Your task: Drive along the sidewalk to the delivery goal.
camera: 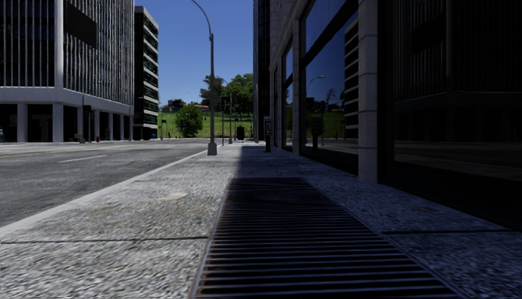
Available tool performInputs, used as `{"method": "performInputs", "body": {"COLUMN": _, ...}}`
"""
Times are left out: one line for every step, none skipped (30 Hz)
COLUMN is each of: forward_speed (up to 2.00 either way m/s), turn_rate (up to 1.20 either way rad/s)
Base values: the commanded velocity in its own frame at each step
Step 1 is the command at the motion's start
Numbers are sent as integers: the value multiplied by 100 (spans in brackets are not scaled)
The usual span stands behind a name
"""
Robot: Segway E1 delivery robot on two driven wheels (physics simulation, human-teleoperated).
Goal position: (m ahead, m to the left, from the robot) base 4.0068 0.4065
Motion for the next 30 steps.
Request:
{"method": "performInputs", "body": {"forward_speed": 147, "turn_rate": 0}}
{"method": "performInputs", "body": {"forward_speed": 147, "turn_rate": 0}}
{"method": "performInputs", "body": {"forward_speed": 147, "turn_rate": 0}}
{"method": "performInputs", "body": {"forward_speed": 147, "turn_rate": 0}}
{"method": "performInputs", "body": {"forward_speed": 147, "turn_rate": 0}}
{"method": "performInputs", "body": {"forward_speed": 147, "turn_rate": 0}}
{"method": "performInputs", "body": {"forward_speed": 147, "turn_rate": 0}}
{"method": "performInputs", "body": {"forward_speed": 147, "turn_rate": 0}}
{"method": "performInputs", "body": {"forward_speed": 147, "turn_rate": 0}}
{"method": "performInputs", "body": {"forward_speed": 147, "turn_rate": 0}}
{"method": "performInputs", "body": {"forward_speed": 147, "turn_rate": 0}}
{"method": "performInputs", "body": {"forward_speed": 147, "turn_rate": 0}}
{"method": "performInputs", "body": {"forward_speed": 147, "turn_rate": 0}}
{"method": "performInputs", "body": {"forward_speed": 147, "turn_rate": 0}}
{"method": "performInputs", "body": {"forward_speed": 147, "turn_rate": 0}}
{"method": "performInputs", "body": {"forward_speed": 147, "turn_rate": 3}}
{"method": "performInputs", "body": {"forward_speed": 147, "turn_rate": 31}}
{"method": "performInputs", "body": {"forward_speed": 147, "turn_rate": 31}}
{"method": "performInputs", "body": {"forward_speed": 147, "turn_rate": 55}}
{"method": "performInputs", "body": {"forward_speed": 147, "turn_rate": 66}}
{"method": "performInputs", "body": {"forward_speed": 147, "turn_rate": 69}}
{"method": "performInputs", "body": {"forward_speed": 147, "turn_rate": 26}}
{"method": "performInputs", "body": {"forward_speed": 147, "turn_rate": 7}}
{"method": "performInputs", "body": {"forward_speed": 147, "turn_rate": 0}}
{"method": "performInputs", "body": {"forward_speed": 147, "turn_rate": 0}}
{"method": "performInputs", "body": {"forward_speed": 147, "turn_rate": 0}}
{"method": "performInputs", "body": {"forward_speed": 147, "turn_rate": 0}}
{"method": "performInputs", "body": {"forward_speed": 147, "turn_rate": 0}}
{"method": "performInputs", "body": {"forward_speed": 147, "turn_rate": 0}}
{"method": "performInputs", "body": {"forward_speed": 147, "turn_rate": 0}}
